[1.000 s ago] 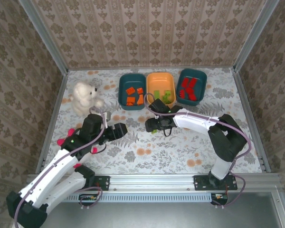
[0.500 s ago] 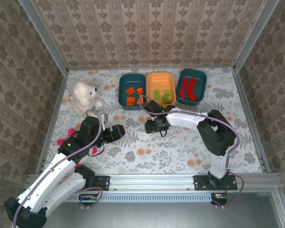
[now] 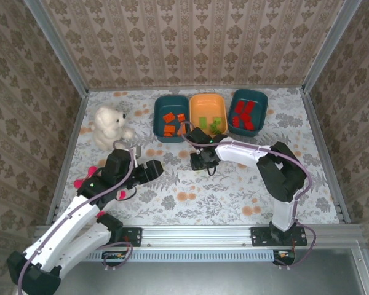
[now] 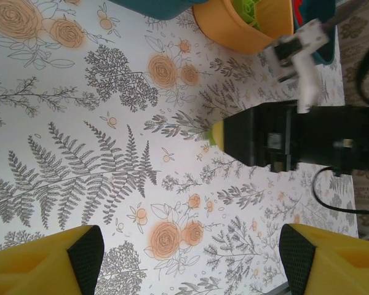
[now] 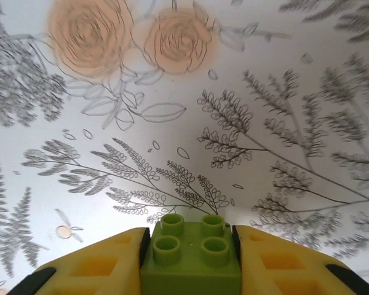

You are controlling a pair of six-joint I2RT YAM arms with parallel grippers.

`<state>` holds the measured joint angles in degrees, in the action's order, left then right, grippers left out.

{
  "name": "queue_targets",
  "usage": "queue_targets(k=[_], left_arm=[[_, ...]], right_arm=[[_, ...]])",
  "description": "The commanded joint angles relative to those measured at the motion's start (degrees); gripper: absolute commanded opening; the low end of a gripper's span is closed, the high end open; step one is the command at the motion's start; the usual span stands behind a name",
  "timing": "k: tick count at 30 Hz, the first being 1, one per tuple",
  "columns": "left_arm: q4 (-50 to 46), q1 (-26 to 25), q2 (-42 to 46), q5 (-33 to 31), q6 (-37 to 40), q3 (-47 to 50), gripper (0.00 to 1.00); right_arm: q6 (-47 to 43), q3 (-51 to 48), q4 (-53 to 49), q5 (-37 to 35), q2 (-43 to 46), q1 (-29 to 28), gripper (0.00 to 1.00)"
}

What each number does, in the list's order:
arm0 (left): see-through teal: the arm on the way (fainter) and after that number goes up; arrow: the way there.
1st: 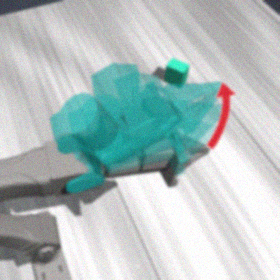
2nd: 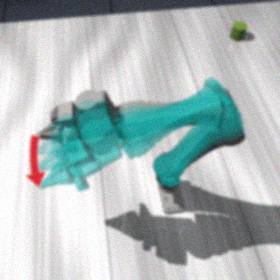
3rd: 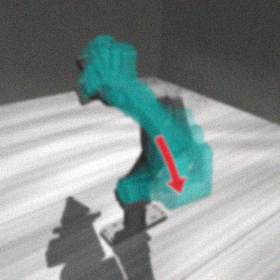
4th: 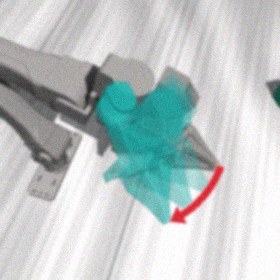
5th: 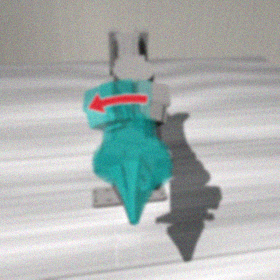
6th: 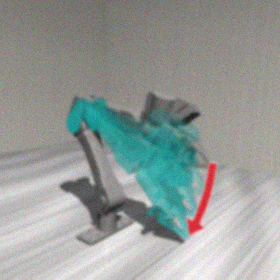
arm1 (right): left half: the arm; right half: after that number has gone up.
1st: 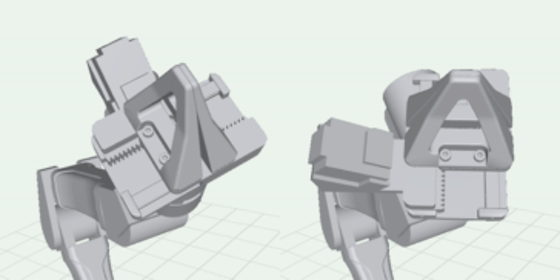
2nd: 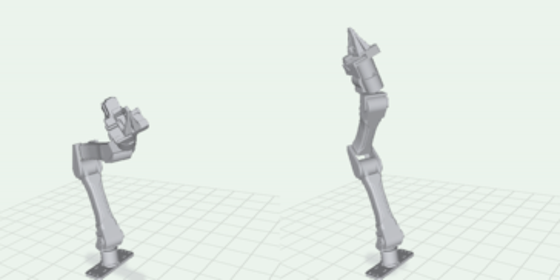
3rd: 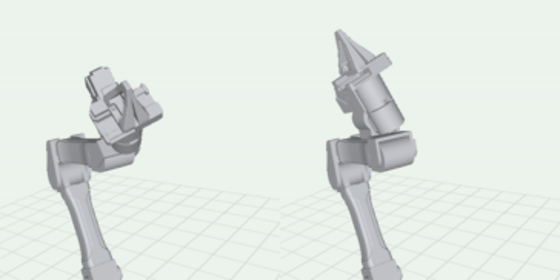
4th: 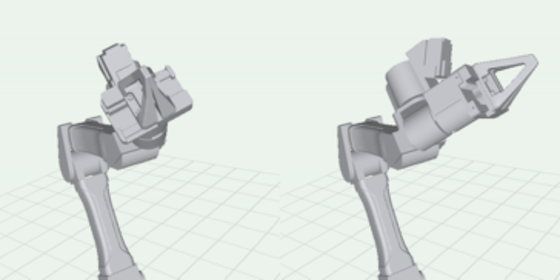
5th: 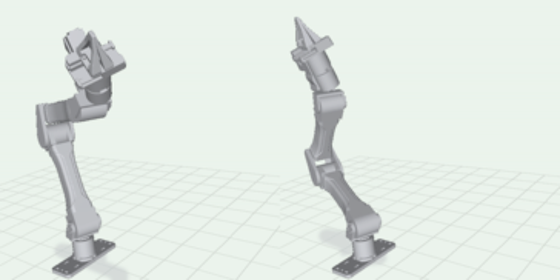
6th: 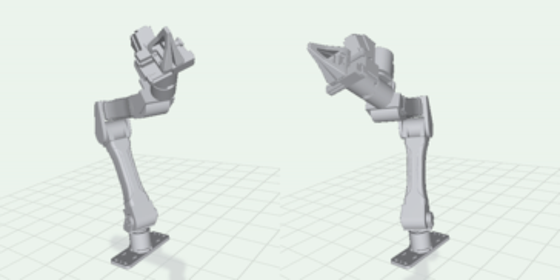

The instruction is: Sort the legos into containers by color

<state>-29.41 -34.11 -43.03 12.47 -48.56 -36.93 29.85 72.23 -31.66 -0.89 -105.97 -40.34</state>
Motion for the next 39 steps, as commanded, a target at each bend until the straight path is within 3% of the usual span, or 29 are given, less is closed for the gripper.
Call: queue_targets(k=[1,5,10,18,23,28,39], left_arm=[[4.5,-0.4,-5.4,1.4,1.9,-5.4,0.78],[7.8,0.5,-13.7,3.1,2.8,-11.7,0.81],[12.7,4.8,-27.4,10.1,0.7,-18.9,0.81],[15.4,7.6,-42.1,12.9,0.6,-31.5,0.79],[16.1,9.2,-44.5,12.9,0.0,-33.6,0.79],[16.0,9.2,-44.2,12.1,-0.5,-33.0,0.79],[14.5,9.6,-44.5,12.1,0.4,-34.4,0.79]], right_arm=[[-2.0,5.6,-1.3,-2.5,4.5,4.4,0.33],[-3.8,13.1,-1.6,-1.2,1.5,11.5,0.31],[-5.5,27.3,-2.3,-0.4,-8.4,17.8,0.31],[-3.6,49.5,-5.4,2.5,-27.2,22.4,0.31],[-3.2,59.1,-10.1,1.7,-35.4,22.9,0.32],[-2.1,67.2,-18.0,-0.4,-40.6,23.0,0.4],[-3.2,67.7,-16.9,-1.9,-37.3,22.6,0.61]])
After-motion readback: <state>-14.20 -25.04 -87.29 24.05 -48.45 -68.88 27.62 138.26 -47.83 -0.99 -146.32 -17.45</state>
